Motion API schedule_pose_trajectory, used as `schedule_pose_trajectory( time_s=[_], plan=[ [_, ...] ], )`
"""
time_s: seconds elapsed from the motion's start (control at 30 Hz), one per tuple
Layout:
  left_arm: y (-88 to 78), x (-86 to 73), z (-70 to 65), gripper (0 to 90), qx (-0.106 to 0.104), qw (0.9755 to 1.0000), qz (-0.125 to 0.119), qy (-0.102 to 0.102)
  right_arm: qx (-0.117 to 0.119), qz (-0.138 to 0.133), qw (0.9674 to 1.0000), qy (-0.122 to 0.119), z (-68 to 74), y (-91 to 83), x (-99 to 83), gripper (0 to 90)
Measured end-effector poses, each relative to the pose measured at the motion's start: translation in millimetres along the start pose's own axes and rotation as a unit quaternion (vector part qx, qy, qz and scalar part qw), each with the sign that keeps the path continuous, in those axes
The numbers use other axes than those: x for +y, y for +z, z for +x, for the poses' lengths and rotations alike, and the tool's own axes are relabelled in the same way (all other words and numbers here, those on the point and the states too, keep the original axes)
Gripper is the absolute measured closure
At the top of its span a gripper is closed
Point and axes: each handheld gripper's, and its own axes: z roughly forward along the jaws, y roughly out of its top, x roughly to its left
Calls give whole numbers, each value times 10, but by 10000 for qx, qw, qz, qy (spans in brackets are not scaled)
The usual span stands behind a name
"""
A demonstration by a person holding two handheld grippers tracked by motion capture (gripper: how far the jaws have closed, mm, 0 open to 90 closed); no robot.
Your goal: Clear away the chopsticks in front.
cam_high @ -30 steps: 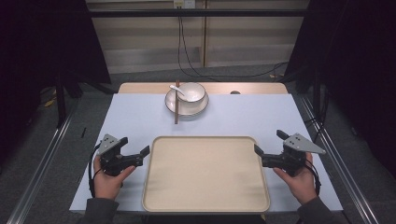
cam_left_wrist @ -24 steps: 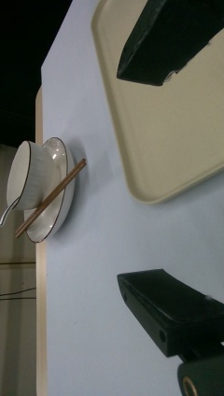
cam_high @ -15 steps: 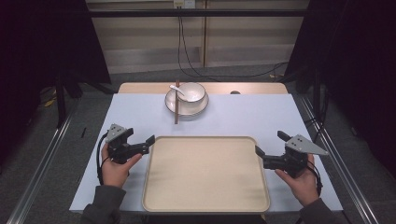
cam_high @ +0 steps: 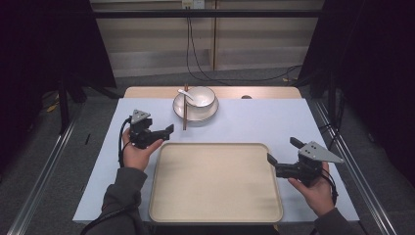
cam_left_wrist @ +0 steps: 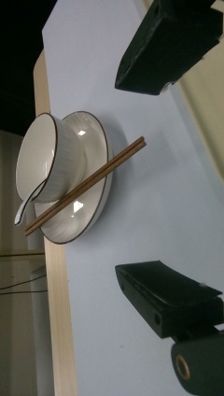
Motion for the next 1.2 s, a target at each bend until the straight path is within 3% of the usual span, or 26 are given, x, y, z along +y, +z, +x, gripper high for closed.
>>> schedule_pose_trajectory(
  time_s=[0.33, 0.47, 0.57, 0.67, 0.73, 0.77, 0.87, 1.0, 1.2],
  plan=[
    [424, 208, 10, 158, 169, 9997, 136, -58, 99, -34, 9999, -59, 6, 2, 3, 30],
    [554, 275, 17, 198, 328, 9993, 195, -61, 53, -74, 10000, -29, -1, -10, 7, 32],
    [706, 346, -11, 231, 514, 9982, 309, 70, 75, -97, 9999, -38, -6, -10, 8, 33],
    [830, 382, -32, 277, 557, 9980, 269, 154, 56, -94, 9999, 15, -4, -15, 9, 33],
    [873, 390, -38, 336, 582, 9976, 338, 152, 83, -106, 9999, 8, -9, -18, 9, 34],
    [950, 399, -36, 337, 659, 9965, 488, 142, 101, -112, 9999, 10, -10, -19, 10, 34],
    [1035, 408, -51, 369, 747, 9954, 572, 158, 73, -107, 9999, 29, -12, -23, 10, 34],
    [1176, 411, -45, 417, 871, 9931, 780, -67, 127, -105, 9999, 51, -19, -24, 9, 35],
    [1287, 421, -22, 545, 786, 9924, 945, -53, 171, -111, 9998, 44, -17, -19, 9, 36]
  ],
)
